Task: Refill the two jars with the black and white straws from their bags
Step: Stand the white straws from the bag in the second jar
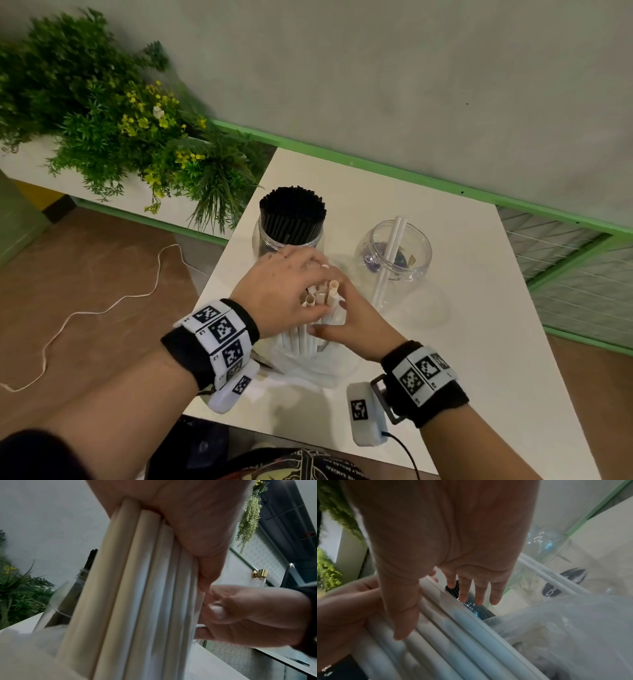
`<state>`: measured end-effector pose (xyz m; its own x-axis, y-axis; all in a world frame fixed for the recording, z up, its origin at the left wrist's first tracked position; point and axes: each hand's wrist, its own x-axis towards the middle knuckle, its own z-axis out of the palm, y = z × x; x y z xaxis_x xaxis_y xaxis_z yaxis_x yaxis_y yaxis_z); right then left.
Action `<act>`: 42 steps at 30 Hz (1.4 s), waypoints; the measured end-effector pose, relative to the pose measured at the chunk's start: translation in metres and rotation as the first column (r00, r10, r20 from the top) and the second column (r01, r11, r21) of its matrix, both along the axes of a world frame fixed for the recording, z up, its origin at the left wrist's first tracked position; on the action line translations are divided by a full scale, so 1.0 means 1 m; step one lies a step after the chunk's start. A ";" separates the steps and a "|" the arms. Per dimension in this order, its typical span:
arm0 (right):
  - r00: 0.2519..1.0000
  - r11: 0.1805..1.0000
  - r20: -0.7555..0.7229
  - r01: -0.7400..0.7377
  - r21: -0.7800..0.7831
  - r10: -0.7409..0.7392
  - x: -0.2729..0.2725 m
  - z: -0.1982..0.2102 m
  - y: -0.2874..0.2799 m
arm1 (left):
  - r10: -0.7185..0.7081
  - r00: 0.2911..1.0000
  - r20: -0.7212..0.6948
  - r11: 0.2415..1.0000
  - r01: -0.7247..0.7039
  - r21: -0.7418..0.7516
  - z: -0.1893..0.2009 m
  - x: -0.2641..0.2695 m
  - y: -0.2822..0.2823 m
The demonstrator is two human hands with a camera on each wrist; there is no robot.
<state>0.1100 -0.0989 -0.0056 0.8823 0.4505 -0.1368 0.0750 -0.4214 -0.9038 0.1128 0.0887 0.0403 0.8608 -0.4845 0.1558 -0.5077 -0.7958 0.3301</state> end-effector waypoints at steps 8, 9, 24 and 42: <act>0.999 0.999 -0.007 0.054 0.003 -0.054 0.002 -0.002 0.007 | 0.157 0.956 -0.247 0.958 -0.208 -0.196 0.010 -0.013 0.033; 0.999 0.999 0.018 0.047 -0.018 -0.046 0.001 -0.002 0.009 | 0.136 0.936 -0.325 0.930 -0.234 -0.285 0.005 -0.015 0.035; 0.988 0.984 0.062 0.131 0.118 -0.139 0.000 -0.002 0.023 | 0.115 0.959 -0.258 0.772 -0.250 -0.585 -0.016 -0.007 0.012; 0.962 0.923 0.074 0.230 0.309 -0.264 -0.025 -0.013 0.045 | 0.122 0.955 -0.269 0.835 -0.246 -0.492 -0.019 0.006 0.022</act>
